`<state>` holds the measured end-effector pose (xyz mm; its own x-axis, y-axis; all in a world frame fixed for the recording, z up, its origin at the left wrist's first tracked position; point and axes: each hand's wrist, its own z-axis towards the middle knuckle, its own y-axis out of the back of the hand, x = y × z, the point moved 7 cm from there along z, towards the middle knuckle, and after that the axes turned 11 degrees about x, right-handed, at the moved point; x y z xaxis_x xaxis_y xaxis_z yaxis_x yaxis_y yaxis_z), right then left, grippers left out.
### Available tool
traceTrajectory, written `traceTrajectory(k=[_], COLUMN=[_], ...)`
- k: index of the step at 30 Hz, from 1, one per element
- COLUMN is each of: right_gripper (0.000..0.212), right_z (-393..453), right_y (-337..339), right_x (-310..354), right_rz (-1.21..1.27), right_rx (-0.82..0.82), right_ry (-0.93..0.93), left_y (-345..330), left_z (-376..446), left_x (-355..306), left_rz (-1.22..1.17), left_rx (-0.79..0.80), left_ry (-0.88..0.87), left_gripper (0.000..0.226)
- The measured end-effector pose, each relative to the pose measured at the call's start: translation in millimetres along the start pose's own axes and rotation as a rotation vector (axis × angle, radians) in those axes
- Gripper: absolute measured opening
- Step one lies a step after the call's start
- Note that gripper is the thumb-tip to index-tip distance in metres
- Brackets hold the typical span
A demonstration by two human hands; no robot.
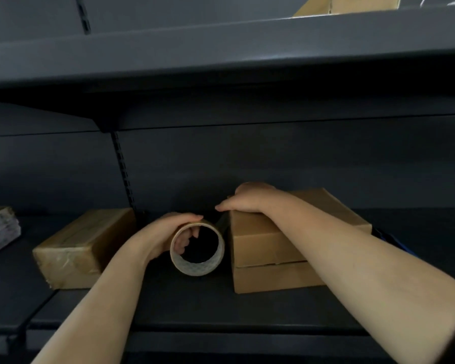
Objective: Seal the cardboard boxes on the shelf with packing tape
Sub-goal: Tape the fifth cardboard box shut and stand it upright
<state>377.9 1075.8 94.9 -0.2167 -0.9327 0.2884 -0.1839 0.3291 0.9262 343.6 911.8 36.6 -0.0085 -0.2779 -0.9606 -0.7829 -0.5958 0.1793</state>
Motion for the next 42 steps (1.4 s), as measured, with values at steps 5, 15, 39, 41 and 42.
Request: traceTrajectory(k=[5,15,39,41,42], right_gripper=[0.03,0.038,0.027,0.026,0.022], right_z=[1.8,-5.2,-81.6,-83.7,-84.6], right_y=[3.7,20.5,-21.1,-18.7,-17.2], right_x=[0.5,-6.0,33.2,33.3,33.7], right_rz=[0.086,0.101,-0.065,-0.041,-0.018], right_rx=[-0.043,-0.043,0.19,0.178,0.178], right_ry=[0.048,0.111,0.888,0.91,0.921], left_y=[7.0,3.7,25.3,27.3,27.5], left_z=[-1.9,-27.6,-53.0,-56.9,-58.9], left_x=[-2.4,-11.5,11.1,9.1,8.3], left_rz=[-0.037,-0.379,-0.157,-0.026,0.019], left_rx=[-0.081,0.108,-0.122,-0.125,-0.142], left_ry=[-0.038,-0.326,-0.171,-0.109,-0.08], left_gripper=[0.036,0.031,0.021,0.044,0.051])
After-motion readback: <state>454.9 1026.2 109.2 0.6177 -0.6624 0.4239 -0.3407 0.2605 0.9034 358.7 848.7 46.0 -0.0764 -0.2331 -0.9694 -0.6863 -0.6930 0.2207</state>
